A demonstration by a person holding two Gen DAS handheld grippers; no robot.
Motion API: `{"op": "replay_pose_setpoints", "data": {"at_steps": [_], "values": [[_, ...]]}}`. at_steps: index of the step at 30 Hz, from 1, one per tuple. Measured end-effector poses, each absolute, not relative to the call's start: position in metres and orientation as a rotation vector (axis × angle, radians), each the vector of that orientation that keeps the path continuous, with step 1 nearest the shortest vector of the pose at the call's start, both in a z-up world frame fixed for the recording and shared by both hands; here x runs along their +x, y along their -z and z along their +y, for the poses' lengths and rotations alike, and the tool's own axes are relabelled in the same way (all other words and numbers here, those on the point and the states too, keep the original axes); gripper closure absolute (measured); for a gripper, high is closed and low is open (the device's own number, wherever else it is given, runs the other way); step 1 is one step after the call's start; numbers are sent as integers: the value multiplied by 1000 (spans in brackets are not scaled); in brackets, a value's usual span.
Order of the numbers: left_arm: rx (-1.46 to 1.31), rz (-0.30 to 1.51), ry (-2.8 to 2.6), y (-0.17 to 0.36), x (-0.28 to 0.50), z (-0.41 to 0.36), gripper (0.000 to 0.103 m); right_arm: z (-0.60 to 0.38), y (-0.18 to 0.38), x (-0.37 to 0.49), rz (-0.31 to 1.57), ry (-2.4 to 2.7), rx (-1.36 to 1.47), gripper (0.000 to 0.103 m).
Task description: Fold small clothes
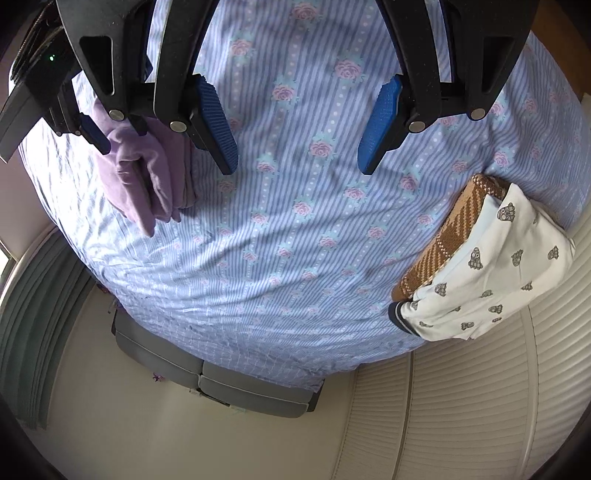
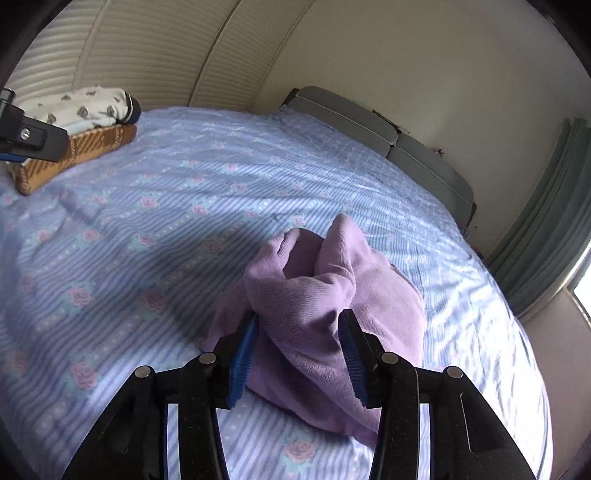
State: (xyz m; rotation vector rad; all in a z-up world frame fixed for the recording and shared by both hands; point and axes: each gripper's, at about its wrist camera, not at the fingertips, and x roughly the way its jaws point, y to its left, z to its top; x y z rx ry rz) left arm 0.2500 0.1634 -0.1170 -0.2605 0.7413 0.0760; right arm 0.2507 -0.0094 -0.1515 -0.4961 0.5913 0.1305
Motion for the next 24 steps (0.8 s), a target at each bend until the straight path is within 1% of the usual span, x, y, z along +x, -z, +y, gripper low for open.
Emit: {"op": "replay_pose_setpoints", "data": {"at_steps": [1,5,13,14,15,16,17,19,24], "values": [[-252,736,-63,113,250,158,36,-14,147,245,584,-147,-469,53],[-205,717,-9,100,255,128,36,-46,129,231,570,-195,-313,50],[-103,694,158,95,279,47,36,-123,118,226,591,-130,-73,50],[-86,685,172,96,282,36,37,-131,118,227,593,-121,-56,50],[-62,669,168,98,284,27,41,-138,119,228,595,-116,-37,50],[-39,658,166,100,287,19,43,-146,119,229,596,-110,-18,49],[-25,652,176,102,290,11,43,-153,120,230,594,-103,2,46],[-12,654,206,110,299,1,49,-166,122,231,589,-94,43,40],[20,686,290,130,316,-19,58,-187,135,236,590,-88,106,39]]}}
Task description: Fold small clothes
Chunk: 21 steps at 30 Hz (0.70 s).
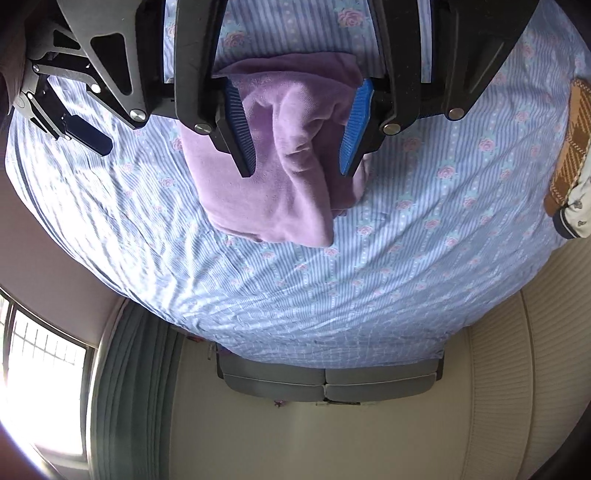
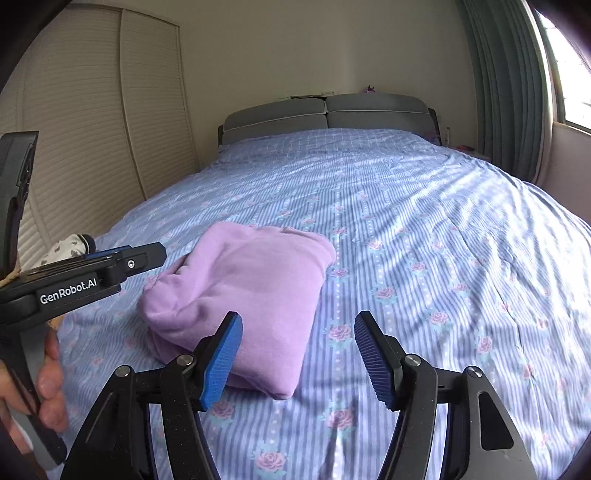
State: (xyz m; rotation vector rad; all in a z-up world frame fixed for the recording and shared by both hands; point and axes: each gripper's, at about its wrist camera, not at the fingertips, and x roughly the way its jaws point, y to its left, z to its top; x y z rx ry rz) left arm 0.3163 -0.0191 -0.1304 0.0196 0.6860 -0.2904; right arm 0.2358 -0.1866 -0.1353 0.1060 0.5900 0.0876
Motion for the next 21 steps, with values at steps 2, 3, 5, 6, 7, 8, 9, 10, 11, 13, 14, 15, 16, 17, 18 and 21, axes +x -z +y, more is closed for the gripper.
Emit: {"op": "replay_pose_setpoints", "data": {"at_steps": [2,3,5,6,7,8,9,10,11,13,14,15,16,17,18,21], "values": [[36,699,328,138,322,-26,62,-194,142,236,593,-92,129,39],[40,706,348,142,325,-29,64,-198,145,236,594,-95,142,39],[45,734,378,151,332,-32,64,-203,153,236,597,-95,171,39],[52,755,382,156,336,-32,64,-205,158,236,599,-94,184,39],[56,770,378,161,339,-30,64,-207,161,236,602,-94,195,39],[51,782,373,164,342,-27,64,-209,165,237,606,-97,203,39],[34,796,365,167,344,-22,63,-210,168,238,608,-100,206,39],[11,807,353,168,346,-16,63,-211,169,239,607,-100,207,39],[-18,810,352,169,347,-9,63,-213,171,238,601,-101,208,39],[-59,824,367,173,349,-2,60,-215,172,237,586,-112,218,39],[-65,837,381,175,350,-3,60,-216,173,237,580,-116,229,39],[-65,852,403,178,350,-4,60,-217,174,237,577,-124,241,39],[-59,865,420,181,350,-7,60,-217,175,237,576,-135,253,39],[-45,874,426,183,350,-9,60,-218,176,238,578,-145,257,39],[-34,878,428,183,348,-9,61,-217,176,238,579,-152,250,39],[-48,893,446,182,343,-2,67,-211,175,235,567,-160,198,39]]}}
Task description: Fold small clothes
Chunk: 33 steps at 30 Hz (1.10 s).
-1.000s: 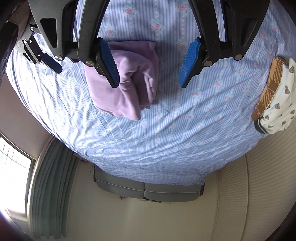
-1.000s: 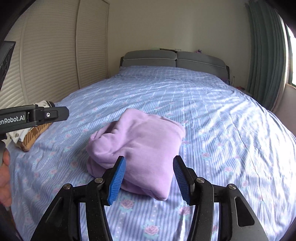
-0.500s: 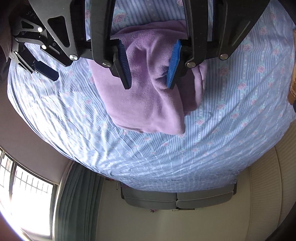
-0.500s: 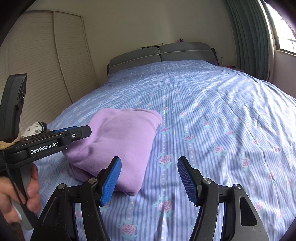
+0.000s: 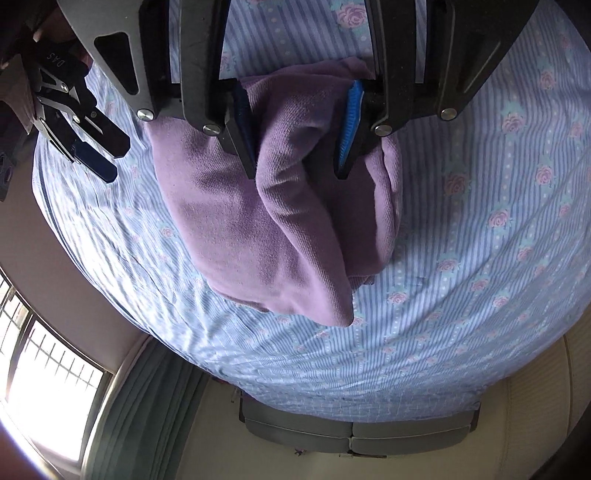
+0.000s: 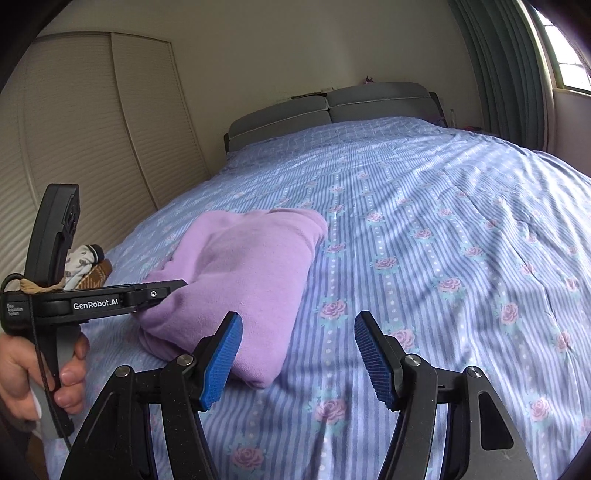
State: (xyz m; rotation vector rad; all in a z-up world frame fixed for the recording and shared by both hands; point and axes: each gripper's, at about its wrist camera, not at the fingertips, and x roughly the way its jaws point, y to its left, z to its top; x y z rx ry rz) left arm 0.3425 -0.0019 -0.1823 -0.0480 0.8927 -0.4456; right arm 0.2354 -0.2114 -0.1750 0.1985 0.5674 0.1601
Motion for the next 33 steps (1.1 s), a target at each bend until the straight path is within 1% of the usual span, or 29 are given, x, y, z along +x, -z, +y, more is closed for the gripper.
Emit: {"op": "replay_pose_setpoints", "data": {"at_steps": [1,7,15,16,17,20,23,33], "values": [[-59,896,454,181,340,2,71,-210,175,235,567,-167,186,39],[-86,889,455,181,335,10,80,-207,180,236,587,-227,199,39],[-188,848,428,177,325,22,81,-182,193,241,644,-303,113,41],[-205,850,428,178,325,24,80,-179,194,243,651,-300,99,48],[-214,853,425,181,326,26,80,-177,195,245,658,-304,93,57],[-231,846,424,183,325,27,80,-173,198,246,663,-302,81,63],[-250,834,427,182,323,29,80,-177,197,245,661,-303,96,66],[-240,814,412,177,315,34,80,-181,194,243,649,-338,148,66]]}}
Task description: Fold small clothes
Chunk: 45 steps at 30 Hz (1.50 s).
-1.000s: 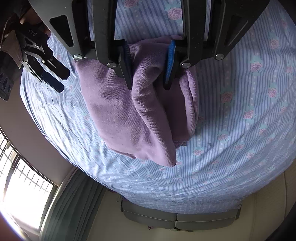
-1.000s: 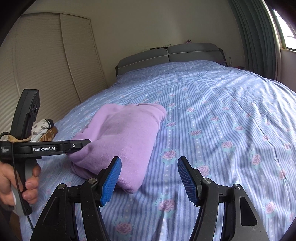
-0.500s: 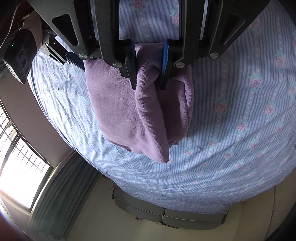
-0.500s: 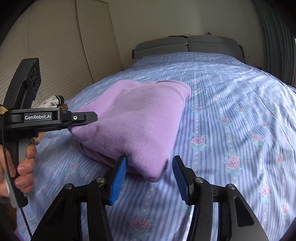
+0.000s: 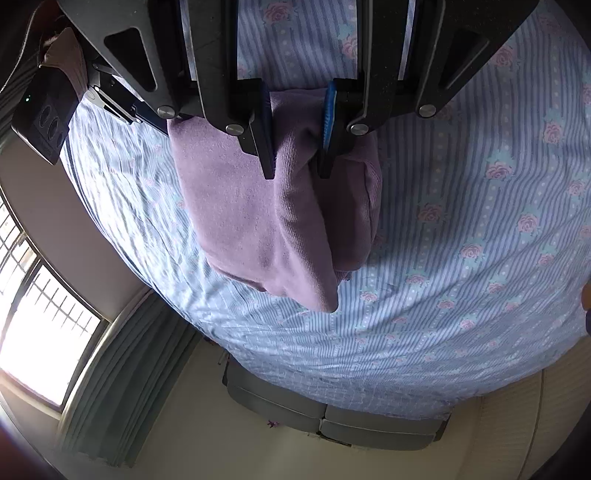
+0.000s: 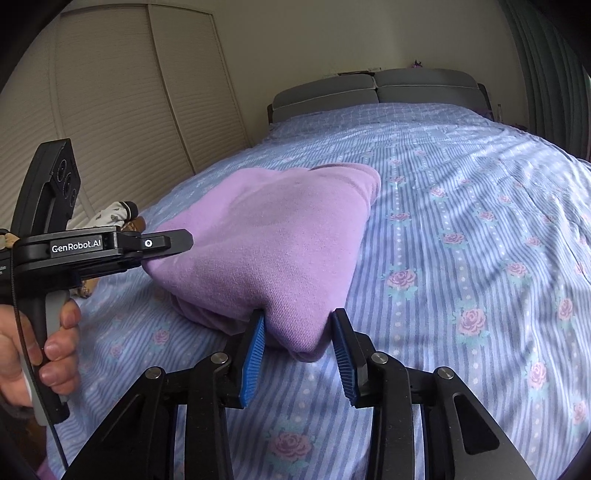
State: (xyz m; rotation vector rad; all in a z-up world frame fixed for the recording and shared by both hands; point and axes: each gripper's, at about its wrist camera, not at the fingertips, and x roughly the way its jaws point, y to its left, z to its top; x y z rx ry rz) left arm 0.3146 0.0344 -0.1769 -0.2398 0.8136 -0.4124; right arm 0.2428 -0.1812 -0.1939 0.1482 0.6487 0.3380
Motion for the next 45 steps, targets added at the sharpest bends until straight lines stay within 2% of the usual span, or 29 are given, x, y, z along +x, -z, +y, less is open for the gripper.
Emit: {"op": "replay_pose_setpoints", "data": {"at_steps": [6,12,15,17,19,20,23,28,30,31,33,42,45], "values": [[-294,840,394,198,315,42,79,-176,205,248,693,-331,130,66],[-312,819,382,186,310,39,79,-180,206,248,699,-334,155,64],[-298,812,393,168,315,32,78,-183,197,245,678,-331,168,57],[-298,800,403,157,321,29,71,-186,187,241,645,-312,164,46],[-300,800,408,147,335,26,63,-193,176,236,604,-292,175,39],[-303,806,413,144,344,25,62,-198,171,235,585,-279,189,34],[-300,863,429,144,374,18,60,-214,156,239,548,-249,233,30],[-303,990,381,166,412,14,61,-227,140,272,544,-231,235,28],[-298,1012,373,173,419,12,62,-230,136,290,546,-238,242,28],[-299,1007,363,175,419,13,73,-232,135,297,547,-237,244,28],[-321,1004,368,178,422,17,88,-237,135,313,554,-229,252,28],[-294,949,348,176,410,26,90,-249,156,320,577,-242,282,28],[-272,973,333,191,408,28,90,-243,160,320,584,-260,260,28]]}}
